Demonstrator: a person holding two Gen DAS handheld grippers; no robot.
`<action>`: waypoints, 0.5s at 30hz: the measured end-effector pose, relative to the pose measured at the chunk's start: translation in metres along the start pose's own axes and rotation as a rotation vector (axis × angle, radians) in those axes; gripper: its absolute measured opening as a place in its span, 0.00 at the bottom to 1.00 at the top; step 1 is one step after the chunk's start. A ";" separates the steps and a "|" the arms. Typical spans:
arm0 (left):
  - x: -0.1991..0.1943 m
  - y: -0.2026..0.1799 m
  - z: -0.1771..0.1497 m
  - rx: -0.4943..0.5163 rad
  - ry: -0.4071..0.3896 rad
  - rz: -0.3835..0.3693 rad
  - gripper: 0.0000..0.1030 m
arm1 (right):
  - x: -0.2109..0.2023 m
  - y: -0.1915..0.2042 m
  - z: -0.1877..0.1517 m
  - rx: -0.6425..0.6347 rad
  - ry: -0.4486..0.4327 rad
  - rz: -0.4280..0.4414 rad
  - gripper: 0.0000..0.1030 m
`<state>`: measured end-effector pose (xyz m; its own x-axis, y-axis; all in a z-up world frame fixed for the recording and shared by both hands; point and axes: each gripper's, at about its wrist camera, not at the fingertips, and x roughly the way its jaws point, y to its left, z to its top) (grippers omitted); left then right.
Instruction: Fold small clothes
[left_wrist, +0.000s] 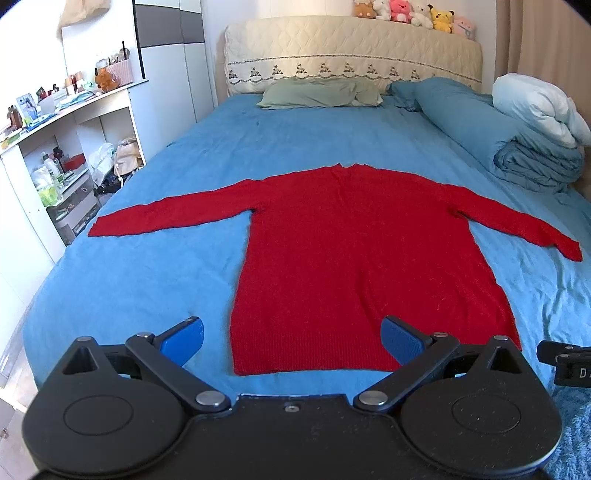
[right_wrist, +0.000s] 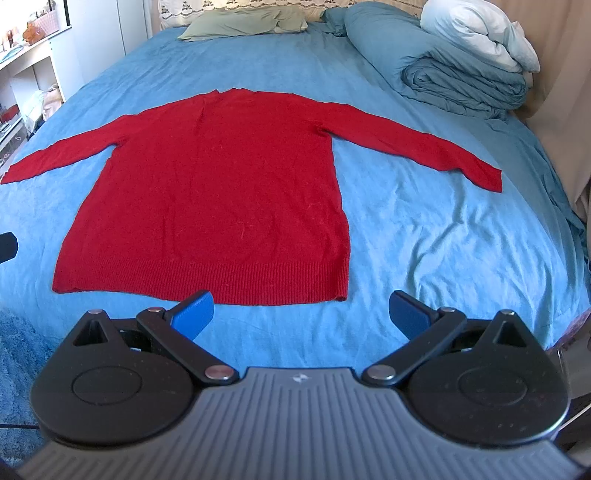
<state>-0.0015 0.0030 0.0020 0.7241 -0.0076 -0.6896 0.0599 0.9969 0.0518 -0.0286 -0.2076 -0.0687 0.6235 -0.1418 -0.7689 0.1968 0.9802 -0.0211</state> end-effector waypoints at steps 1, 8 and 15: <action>0.000 0.001 -0.001 -0.003 0.001 -0.001 1.00 | 0.000 0.000 0.000 -0.001 0.001 0.000 1.00; 0.001 0.003 -0.001 -0.001 0.003 0.001 1.00 | 0.000 0.000 0.000 -0.001 0.001 0.000 1.00; 0.002 0.002 -0.002 0.004 0.005 0.002 1.00 | 0.002 0.001 0.001 -0.010 -0.003 -0.015 1.00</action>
<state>-0.0014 0.0050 -0.0010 0.7206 -0.0048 -0.6933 0.0605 0.9966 0.0560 -0.0268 -0.2071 -0.0698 0.6225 -0.1568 -0.7667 0.1982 0.9794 -0.0394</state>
